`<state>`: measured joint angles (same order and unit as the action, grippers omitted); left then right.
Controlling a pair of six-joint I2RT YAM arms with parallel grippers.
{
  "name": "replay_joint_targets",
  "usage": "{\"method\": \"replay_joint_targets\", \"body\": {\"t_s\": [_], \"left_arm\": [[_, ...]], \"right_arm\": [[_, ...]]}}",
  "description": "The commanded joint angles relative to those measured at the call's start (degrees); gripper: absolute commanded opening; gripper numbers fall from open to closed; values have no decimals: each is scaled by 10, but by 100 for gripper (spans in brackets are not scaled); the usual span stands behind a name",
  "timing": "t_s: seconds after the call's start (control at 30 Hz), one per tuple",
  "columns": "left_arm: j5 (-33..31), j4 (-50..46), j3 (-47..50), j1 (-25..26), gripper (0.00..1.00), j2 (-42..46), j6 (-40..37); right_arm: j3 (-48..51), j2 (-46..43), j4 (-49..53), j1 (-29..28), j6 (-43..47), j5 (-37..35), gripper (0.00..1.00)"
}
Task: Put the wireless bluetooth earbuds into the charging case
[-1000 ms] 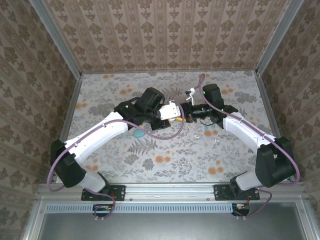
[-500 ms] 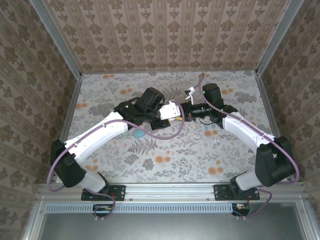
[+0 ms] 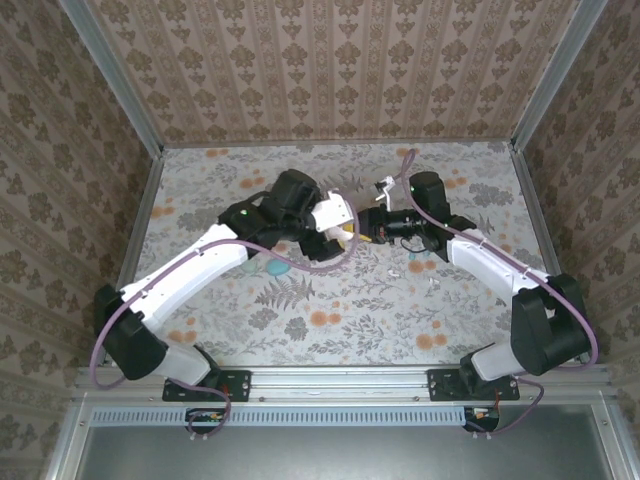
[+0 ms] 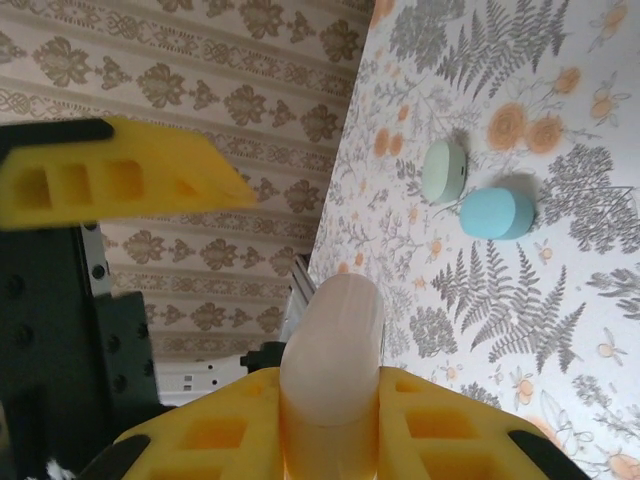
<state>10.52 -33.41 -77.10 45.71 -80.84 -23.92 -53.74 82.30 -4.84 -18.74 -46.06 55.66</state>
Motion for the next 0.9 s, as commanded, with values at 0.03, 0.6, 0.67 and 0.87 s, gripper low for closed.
{"method": "replay_joint_targets", "body": {"t_s": [0.03, 0.6, 0.67, 0.87], "left_arm": [[169, 114, 55, -75, 87, 78, 162], [471, 522, 123, -152, 83, 21, 586], [484, 543, 118, -144, 82, 10, 601], [503, 564, 95, -130, 71, -10, 617]], "right_arm": [[28, -54, -103, 22, -18, -10, 25], [47, -141, -279, 35, 21, -39, 27], [47, -142, -293, 36, 10, -45, 27], [49, -145, -332, 36, -17, -56, 27]]}}
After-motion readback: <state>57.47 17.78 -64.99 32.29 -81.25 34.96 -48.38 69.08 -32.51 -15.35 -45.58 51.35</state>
